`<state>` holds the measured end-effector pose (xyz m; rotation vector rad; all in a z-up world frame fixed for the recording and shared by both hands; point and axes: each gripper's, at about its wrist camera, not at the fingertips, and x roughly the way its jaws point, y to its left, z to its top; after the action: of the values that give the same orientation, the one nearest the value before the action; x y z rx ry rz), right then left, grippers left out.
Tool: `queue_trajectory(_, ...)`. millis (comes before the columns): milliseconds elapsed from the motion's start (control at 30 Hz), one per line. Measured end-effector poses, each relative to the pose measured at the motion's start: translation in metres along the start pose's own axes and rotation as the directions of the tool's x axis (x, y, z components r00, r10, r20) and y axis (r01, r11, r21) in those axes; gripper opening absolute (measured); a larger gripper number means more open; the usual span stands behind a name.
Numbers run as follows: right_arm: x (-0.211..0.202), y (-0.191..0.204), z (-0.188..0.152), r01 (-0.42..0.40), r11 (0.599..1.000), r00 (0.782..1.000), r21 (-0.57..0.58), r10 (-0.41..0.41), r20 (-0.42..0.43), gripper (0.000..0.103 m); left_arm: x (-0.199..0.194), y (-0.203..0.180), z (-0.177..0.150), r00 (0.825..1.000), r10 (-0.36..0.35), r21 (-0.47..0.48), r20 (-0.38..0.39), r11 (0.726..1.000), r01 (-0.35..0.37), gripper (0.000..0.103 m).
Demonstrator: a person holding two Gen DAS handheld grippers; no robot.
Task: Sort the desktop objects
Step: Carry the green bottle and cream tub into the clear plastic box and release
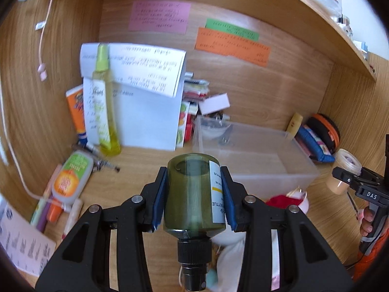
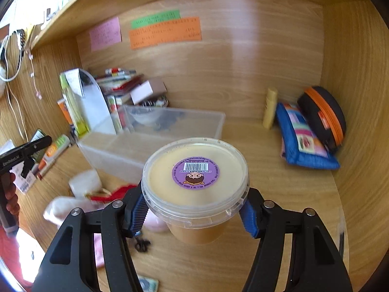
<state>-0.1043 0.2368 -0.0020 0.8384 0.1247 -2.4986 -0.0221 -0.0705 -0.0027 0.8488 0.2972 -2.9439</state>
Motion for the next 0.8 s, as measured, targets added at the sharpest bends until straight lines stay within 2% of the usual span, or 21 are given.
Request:
queue_trajectory(200, 0.011, 0.006, 0.033, -0.049, 0.999, 0.998, -0.003, 0.049, 0.048, 0.06, 0.011, -0.002, 0.033, 0.998, -0.057, -0.002, 0.019, 0.998, 0.057, 0.04)
queue_trajectory(333, 0.018, 0.014, 0.052, -0.058, 0.998, 0.996, -0.027, 0.059, 0.066, 0.06, 0.024, -0.013, 0.055, 0.997, -0.069, 0.04, 0.025, 0.997, 0.068, 0.04)
queue_trajectory(467, 0.029, 0.019, 0.068, -0.078, 0.997, 0.994, -0.029, 0.08, 0.077, 0.06, 0.044, -0.028, 0.076, 0.994, -0.113, 0.071, 0.013, 0.991, 0.112, 0.04)
queue_trajectory(633, 0.047, 0.025, 0.085, -0.071, 0.997, 0.994, -0.025, 0.072, 0.076, 0.06, 0.073, -0.043, 0.09, 0.99, -0.139, 0.082, -0.004, 0.987, 0.139, 0.04)
queue_trajectory(800, 0.074, 0.027, 0.086, -0.076, 0.997, 0.997, -0.014, 0.076, 0.031, 0.06, 0.105, -0.047, 0.087, 0.982, -0.18, 0.048, -0.054, 0.982, 0.183, 0.04)
